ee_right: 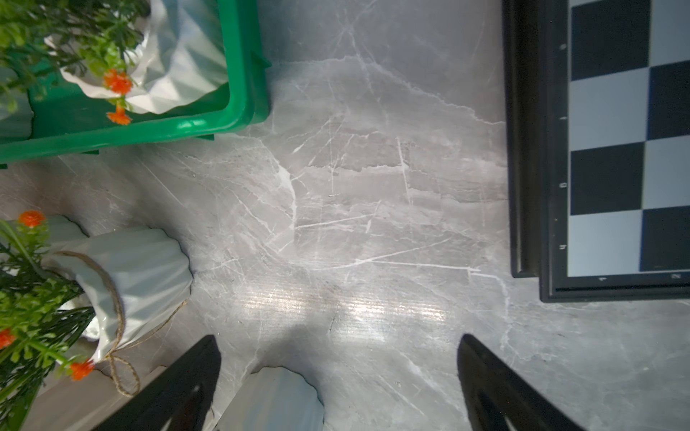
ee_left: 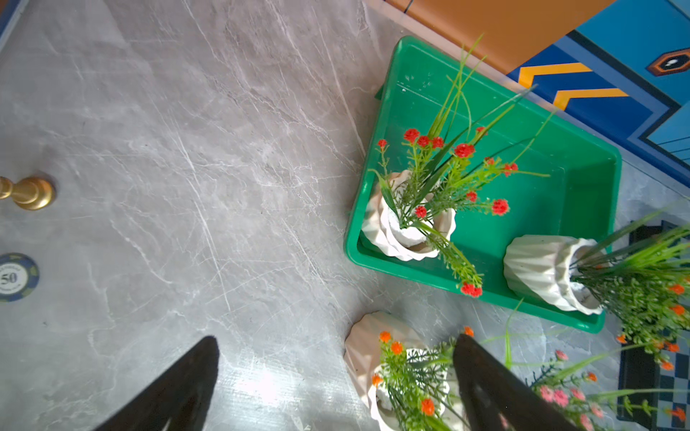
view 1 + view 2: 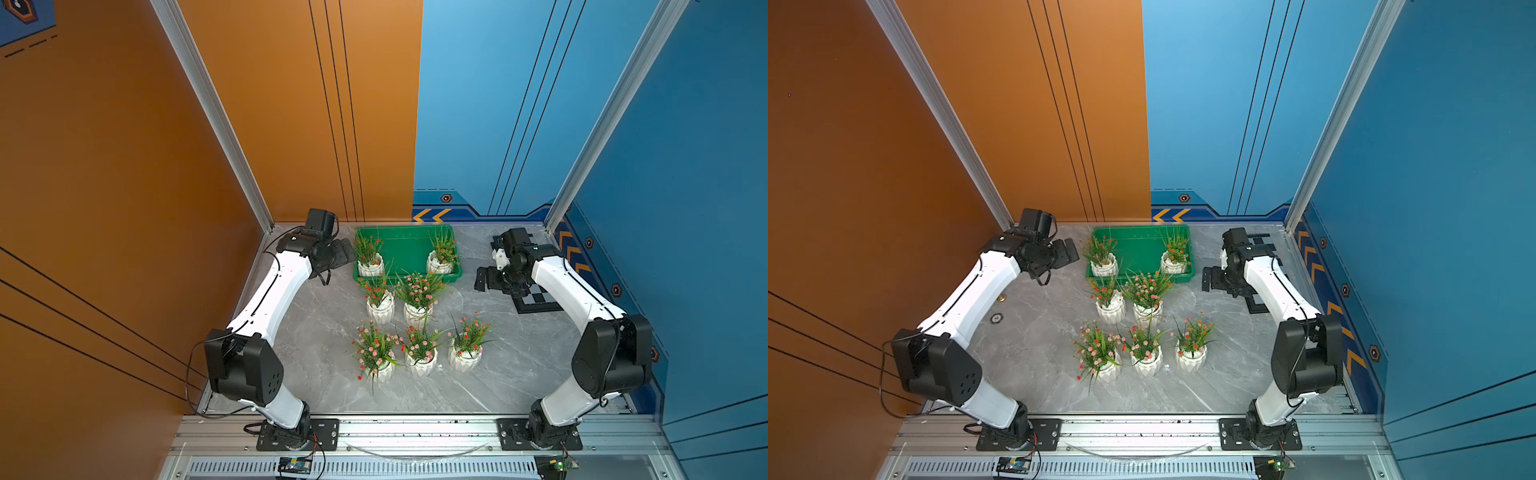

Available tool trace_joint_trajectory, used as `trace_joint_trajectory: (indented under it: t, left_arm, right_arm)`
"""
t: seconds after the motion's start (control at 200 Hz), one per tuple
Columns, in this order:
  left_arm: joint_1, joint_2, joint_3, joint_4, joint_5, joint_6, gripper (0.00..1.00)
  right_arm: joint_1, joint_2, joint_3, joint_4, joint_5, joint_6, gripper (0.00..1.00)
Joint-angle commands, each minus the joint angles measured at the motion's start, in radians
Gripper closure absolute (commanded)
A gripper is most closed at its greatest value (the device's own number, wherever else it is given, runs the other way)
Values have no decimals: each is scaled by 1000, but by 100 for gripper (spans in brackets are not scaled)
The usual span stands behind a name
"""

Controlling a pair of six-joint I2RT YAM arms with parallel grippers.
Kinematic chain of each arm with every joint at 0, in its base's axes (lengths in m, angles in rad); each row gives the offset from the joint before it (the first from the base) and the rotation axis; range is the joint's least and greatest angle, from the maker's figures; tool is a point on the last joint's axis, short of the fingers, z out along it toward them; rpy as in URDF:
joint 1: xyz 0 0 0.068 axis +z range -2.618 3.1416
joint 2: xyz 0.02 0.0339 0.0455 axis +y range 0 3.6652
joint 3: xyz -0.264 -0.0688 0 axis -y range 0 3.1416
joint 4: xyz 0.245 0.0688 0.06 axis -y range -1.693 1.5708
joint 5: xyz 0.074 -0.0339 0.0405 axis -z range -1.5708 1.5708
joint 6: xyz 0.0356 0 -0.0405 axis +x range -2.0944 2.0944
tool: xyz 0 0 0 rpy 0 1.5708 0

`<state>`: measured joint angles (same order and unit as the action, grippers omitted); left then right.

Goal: Put the potted gypsophila into the storage box
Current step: Place the baby's breath potted plant at the storage box, then pick up the baby's breath potted plant from the center of the board.

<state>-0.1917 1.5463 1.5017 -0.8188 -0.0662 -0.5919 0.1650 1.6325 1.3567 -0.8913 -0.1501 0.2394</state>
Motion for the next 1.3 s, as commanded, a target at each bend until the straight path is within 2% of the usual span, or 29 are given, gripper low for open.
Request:
trace_joint_trajectory:
  t: [0.0, 0.325, 0.596, 0.861, 1.116, 1.291]
  left_arm:
    - [12, -75, -57, -7, 4, 11, 2]
    - [31, -272, -224, -8, -14, 7, 2]
    - [68, -367, -353, -8, 10, -15, 2]
    - [84, -397, -415, -7, 24, -40, 2]
    - [89, -404, -421, -7, 25, -40, 2]
    - [91, -400, -421, -7, 30, -40, 2]
  right_arm:
    - [32, -3, 27, -44, 49, -2, 0]
    - [151, 17, 29, -38, 73, 31, 3]
    - [276, 51, 42, -5, 74, 86, 7]
    - [348, 109, 92, 13, 75, 104, 13]
    - [380, 168, 120, 29, 67, 115, 27]
    - [396, 188, 136, 35, 61, 120, 29]
